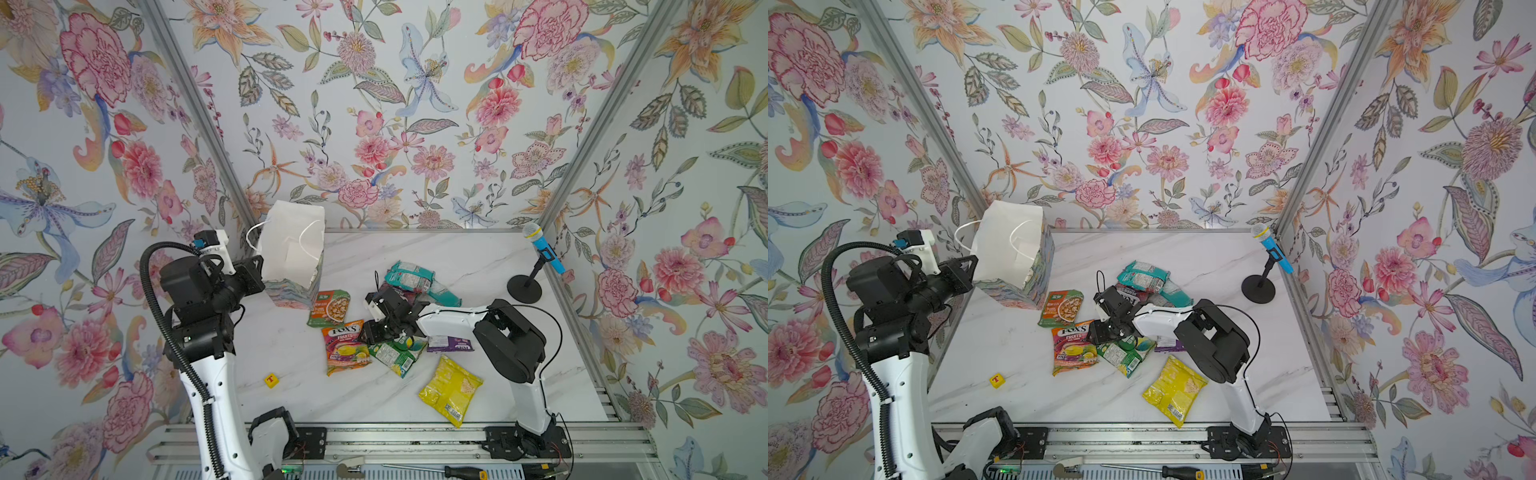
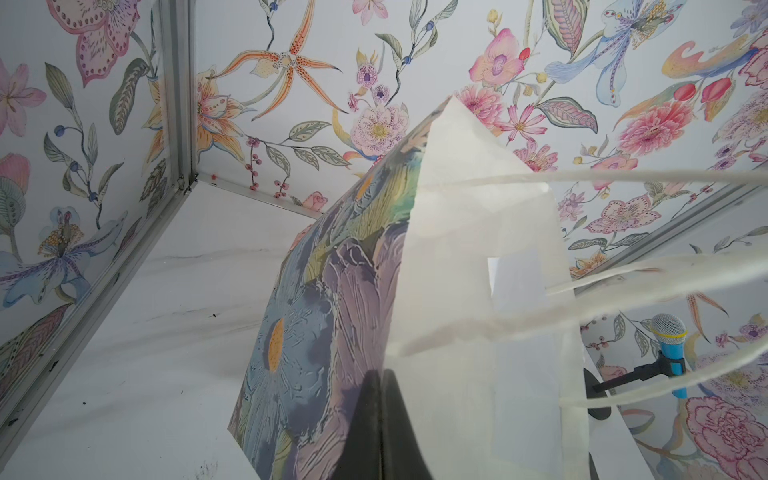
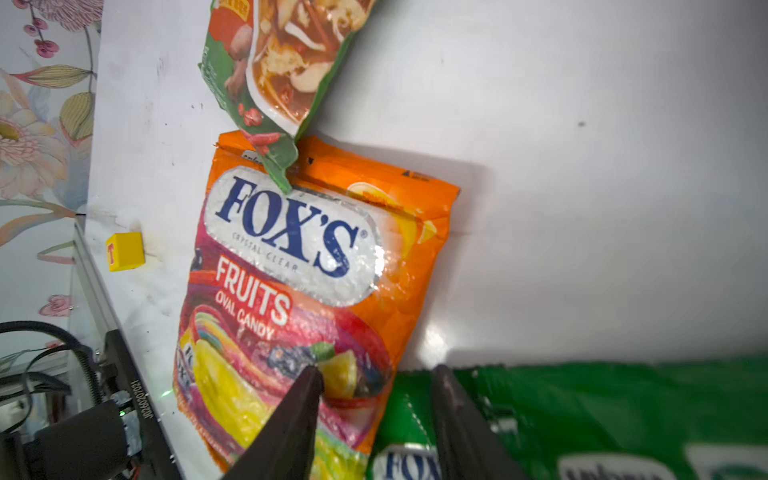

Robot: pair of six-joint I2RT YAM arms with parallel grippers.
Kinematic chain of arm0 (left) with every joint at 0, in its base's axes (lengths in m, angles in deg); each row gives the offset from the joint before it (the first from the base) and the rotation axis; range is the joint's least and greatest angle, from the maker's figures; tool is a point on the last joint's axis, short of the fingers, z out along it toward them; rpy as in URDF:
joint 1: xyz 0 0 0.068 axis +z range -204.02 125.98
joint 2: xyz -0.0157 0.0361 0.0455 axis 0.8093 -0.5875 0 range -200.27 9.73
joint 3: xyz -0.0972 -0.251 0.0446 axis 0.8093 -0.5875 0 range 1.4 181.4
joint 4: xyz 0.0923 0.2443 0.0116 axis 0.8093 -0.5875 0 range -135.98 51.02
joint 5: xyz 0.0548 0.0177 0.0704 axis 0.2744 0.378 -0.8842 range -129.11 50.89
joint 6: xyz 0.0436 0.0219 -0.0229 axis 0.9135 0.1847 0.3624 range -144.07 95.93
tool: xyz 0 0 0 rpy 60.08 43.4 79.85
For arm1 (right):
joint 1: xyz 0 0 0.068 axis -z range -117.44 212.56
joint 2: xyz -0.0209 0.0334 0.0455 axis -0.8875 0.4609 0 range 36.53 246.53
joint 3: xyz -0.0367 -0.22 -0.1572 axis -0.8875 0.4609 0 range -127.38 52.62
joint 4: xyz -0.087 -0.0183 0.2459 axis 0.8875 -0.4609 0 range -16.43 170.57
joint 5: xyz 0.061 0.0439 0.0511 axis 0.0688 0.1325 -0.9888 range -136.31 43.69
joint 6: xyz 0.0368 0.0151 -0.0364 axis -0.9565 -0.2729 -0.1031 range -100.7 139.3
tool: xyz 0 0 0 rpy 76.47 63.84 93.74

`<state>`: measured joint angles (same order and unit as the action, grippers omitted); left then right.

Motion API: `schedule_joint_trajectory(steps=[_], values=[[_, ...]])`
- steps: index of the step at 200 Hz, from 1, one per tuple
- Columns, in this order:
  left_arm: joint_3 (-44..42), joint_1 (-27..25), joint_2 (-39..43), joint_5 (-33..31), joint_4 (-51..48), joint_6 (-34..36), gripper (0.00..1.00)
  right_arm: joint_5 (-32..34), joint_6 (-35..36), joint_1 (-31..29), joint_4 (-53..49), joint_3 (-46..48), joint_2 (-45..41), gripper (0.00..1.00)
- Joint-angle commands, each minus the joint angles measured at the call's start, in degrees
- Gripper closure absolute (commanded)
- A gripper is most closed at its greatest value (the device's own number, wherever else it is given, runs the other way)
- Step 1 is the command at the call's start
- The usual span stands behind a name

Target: Place the snacks into the paper bag

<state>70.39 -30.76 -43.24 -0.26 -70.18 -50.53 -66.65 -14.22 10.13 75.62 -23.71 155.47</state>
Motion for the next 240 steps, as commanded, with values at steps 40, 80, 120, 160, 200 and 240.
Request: schedule_joint_trajectory(steps=[40,80,120,160,200,240], values=[[-0.9,0.5,0.9,2.7,2.5,-2.0,0.99,-5.6,-6.8,0.6,6.7,0.0,3.6,0.75],[-1.2,0.5,0.8,3.2,3.1,-2.5,0.98,-7.0,-8.8,3.0,10.1,3.4,0.0,1.0],[-2.0,0.4,0.7,3.6,4.2,-3.0,0.98,-6.2,-7.6,6.6,9.2,8.4,-7.7,1.0],[-2.2,0.5,0.8,3.8,4.2,-3.1,0.98,-4.3,-5.5,10.0,6.2,13.8,-15.4,1.0],[-2.2,0.5,0.8,4.0,4.3,-3.2,0.97,-1.5,-2.8,15.0,3.3,20.7,-20.4,1.0],[-2.6,0.4,0.8,4.1,4.4,-3.2,0.97,1.4,0.8,19.8,-0.8,21.9,-25.3,0.68]])
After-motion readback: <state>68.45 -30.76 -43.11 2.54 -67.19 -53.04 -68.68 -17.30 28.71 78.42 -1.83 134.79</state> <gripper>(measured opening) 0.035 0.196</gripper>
